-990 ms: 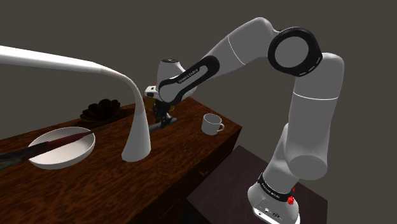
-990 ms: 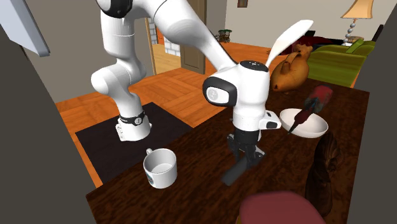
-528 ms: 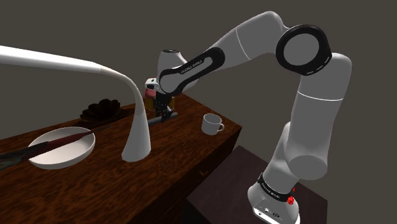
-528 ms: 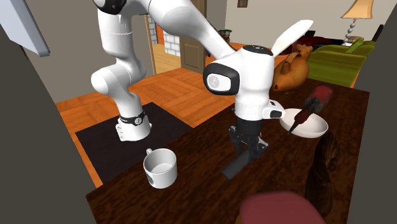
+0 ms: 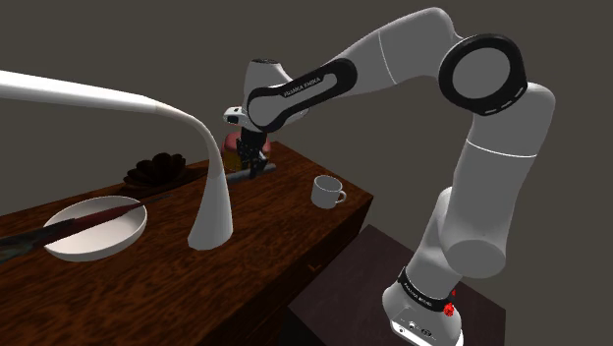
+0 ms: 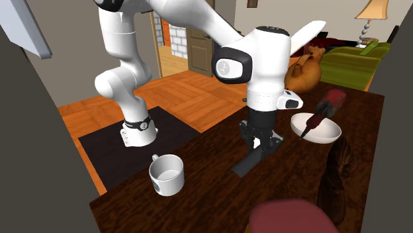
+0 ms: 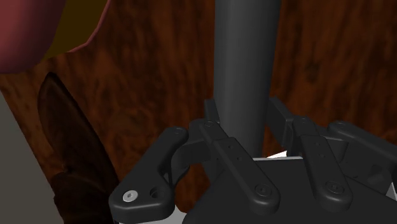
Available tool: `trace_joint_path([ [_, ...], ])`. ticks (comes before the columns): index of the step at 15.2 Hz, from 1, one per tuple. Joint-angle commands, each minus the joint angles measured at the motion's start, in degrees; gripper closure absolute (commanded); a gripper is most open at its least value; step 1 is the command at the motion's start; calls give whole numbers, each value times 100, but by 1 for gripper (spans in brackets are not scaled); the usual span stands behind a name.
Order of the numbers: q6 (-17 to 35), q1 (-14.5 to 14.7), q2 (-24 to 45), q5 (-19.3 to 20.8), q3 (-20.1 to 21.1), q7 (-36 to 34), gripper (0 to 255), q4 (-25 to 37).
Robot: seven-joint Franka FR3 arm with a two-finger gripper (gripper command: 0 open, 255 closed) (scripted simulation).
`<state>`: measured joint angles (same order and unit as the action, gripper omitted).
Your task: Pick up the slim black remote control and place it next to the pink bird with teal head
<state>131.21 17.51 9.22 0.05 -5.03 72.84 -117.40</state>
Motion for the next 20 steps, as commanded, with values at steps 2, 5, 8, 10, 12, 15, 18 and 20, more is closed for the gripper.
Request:
trace_joint_path([
  [2, -210, 5, -117, 13, -1, -10, 255, 92],
  [5, -424, 8, -218, 23, -2, -15, 255, 205],
  [8, -639, 10, -310, 32, -3, -19, 255, 329],
  [10, -784, 11, -365, 37, -3, -21, 255, 419],
  [12, -929, 12, -416, 42, -3, -23, 255, 513],
  [15, -897, 154, -568, 89, 109, -299, 255, 326],
  [18, -859, 364, -757, 148, 288, -717, 255, 92],
  [20, -844, 503, -857, 179, 415, -998, 255, -31],
])
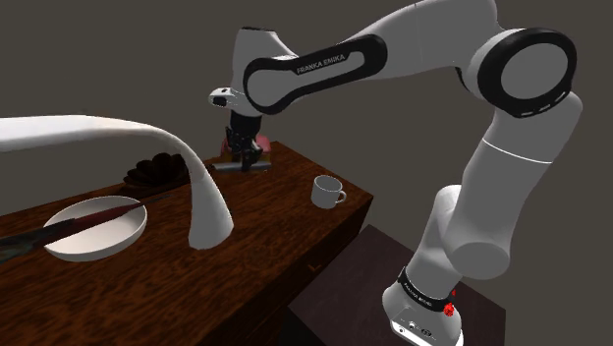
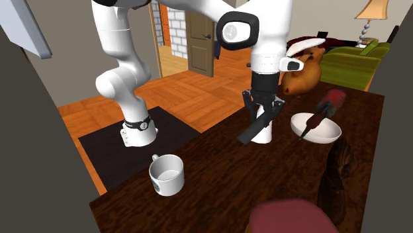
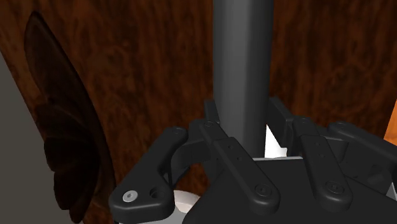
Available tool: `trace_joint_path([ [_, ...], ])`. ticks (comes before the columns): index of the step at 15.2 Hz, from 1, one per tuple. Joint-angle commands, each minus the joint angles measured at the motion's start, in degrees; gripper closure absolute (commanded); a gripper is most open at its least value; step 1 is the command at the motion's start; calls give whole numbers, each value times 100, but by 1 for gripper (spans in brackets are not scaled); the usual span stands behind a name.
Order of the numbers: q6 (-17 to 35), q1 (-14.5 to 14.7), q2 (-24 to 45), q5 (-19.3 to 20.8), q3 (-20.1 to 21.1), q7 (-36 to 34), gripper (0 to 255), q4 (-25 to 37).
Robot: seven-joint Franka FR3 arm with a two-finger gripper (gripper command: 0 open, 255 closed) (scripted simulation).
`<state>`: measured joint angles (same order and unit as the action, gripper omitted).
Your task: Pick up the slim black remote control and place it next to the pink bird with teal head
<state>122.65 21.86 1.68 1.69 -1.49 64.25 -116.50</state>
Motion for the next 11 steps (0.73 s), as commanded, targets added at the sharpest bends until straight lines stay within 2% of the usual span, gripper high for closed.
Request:
trace_joint_path([
  [1, 16, 136, -146, 28, 127, -280, 255, -172],
  [11, -22, 813, -283, 129, 825, -1707, 255, -323],
])
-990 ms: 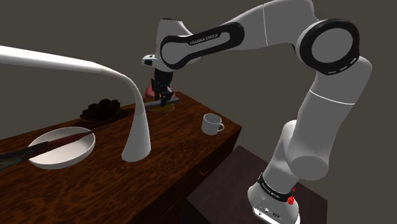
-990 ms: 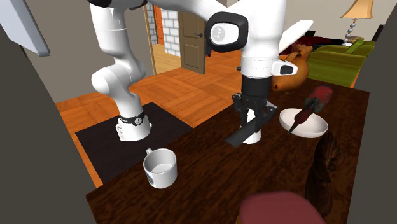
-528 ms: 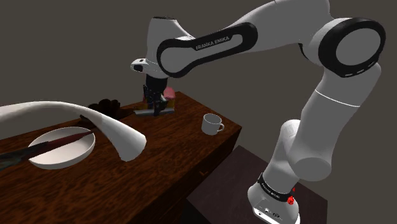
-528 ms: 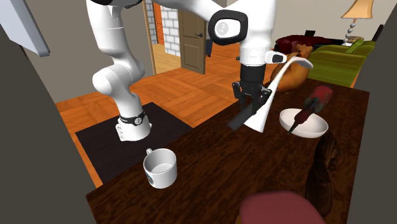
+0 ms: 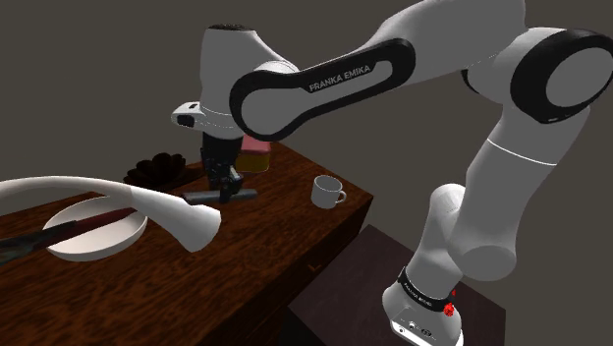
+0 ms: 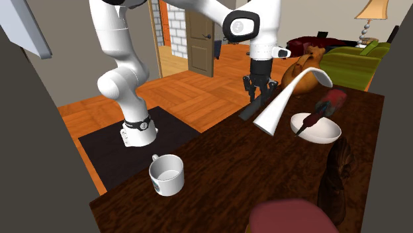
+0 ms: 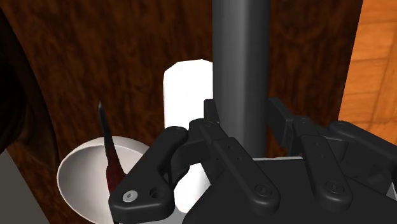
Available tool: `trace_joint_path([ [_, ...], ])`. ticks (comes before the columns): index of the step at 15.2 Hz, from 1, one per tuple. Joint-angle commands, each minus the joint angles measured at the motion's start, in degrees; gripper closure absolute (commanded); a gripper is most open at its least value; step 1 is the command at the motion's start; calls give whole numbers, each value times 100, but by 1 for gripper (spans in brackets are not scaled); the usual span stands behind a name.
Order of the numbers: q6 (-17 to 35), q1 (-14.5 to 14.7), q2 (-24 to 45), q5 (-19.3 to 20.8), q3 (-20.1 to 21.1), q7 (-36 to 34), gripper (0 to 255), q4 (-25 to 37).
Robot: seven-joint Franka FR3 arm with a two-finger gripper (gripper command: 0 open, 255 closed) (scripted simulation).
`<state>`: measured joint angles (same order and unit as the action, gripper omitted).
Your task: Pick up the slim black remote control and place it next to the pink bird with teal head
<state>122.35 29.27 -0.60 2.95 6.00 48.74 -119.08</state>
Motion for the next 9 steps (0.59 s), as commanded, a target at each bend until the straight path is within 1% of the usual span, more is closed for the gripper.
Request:
trace_joint_path([
  [1, -3, 142, -39, 14, 145, -301, 255, -44],
  [9, -160, 709, 301, 168, 708, -1496, 255, 380],
])
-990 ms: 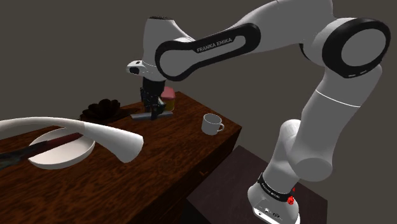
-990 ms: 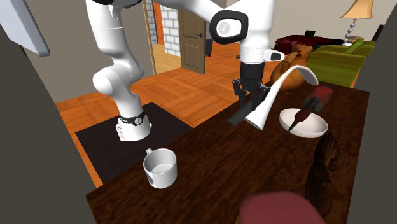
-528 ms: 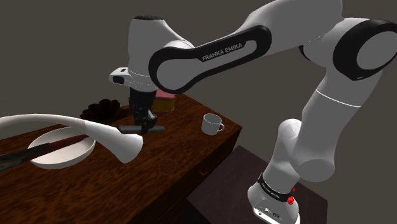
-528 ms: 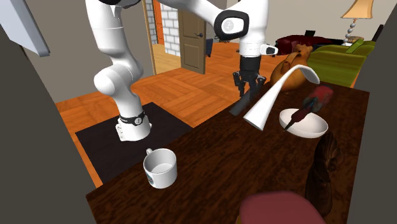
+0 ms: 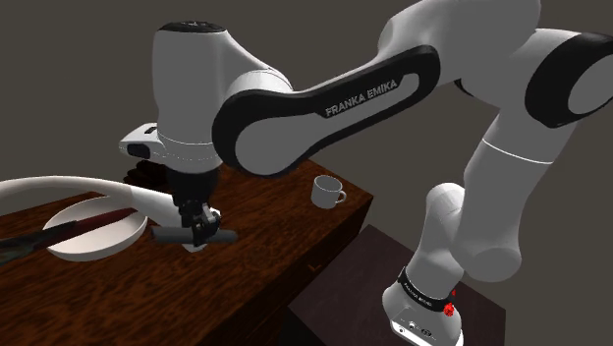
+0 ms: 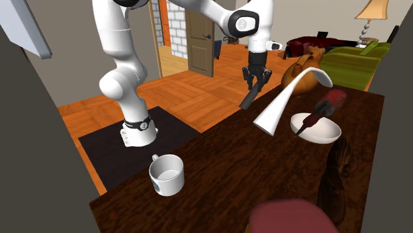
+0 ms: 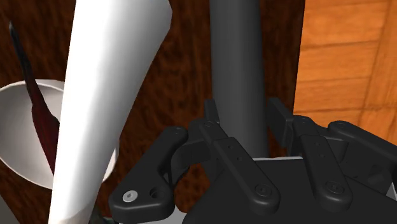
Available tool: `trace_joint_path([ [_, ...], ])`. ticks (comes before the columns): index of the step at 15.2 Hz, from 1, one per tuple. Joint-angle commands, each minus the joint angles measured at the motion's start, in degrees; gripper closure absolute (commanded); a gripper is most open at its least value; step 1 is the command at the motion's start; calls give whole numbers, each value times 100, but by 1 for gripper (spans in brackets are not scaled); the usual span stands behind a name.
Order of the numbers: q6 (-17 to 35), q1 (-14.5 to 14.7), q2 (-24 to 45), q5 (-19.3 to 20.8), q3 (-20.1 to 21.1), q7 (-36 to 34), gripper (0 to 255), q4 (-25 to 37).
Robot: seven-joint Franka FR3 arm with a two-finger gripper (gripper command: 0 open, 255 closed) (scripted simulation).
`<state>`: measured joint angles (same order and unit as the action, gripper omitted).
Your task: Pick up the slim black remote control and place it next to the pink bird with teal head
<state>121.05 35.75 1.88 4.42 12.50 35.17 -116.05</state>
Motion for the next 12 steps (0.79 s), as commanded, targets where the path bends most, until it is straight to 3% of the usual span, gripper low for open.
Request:
trace_joint_path([
  [1, 42, 63, 80, 31, 56, -149, 255, 29],
  [12, 834, 74, 442, 184, 43, -287, 255, -417],
])
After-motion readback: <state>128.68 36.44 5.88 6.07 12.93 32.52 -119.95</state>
